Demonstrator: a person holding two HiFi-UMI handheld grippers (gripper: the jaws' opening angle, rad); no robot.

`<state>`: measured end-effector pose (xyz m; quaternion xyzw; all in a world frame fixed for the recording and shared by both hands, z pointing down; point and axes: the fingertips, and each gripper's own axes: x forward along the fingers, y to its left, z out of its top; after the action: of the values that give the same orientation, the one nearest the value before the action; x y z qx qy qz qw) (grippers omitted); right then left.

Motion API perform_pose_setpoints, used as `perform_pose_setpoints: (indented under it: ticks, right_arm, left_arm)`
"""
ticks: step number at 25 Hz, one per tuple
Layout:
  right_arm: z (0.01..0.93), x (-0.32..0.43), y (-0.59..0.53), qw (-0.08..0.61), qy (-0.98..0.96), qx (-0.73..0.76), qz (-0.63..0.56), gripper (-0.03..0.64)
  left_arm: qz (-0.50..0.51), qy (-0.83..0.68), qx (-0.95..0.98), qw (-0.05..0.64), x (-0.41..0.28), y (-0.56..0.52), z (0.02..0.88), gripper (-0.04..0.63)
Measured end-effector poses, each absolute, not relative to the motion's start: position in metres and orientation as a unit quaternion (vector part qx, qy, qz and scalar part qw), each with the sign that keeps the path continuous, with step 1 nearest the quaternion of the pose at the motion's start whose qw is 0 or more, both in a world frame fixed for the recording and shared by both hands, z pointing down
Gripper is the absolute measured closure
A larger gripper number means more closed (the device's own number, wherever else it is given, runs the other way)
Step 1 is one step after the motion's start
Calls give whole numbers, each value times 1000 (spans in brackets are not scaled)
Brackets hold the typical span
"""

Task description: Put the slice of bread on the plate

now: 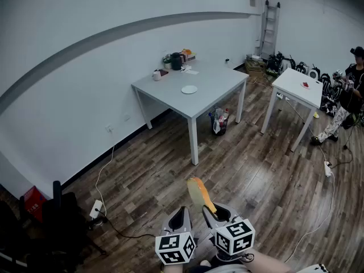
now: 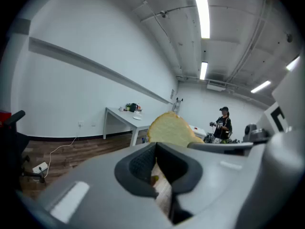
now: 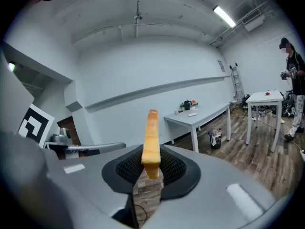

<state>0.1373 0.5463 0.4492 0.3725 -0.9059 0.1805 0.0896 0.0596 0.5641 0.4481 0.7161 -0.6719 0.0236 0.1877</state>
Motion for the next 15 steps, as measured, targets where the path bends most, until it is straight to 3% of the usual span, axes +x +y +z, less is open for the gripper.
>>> perform_pose_setpoints:
  ticks: [15]
  right_arm:
    - [461,98,437,82,-908,370,180,532]
  left_arm:
    - [21,-675,716,176,21,460,458,588]
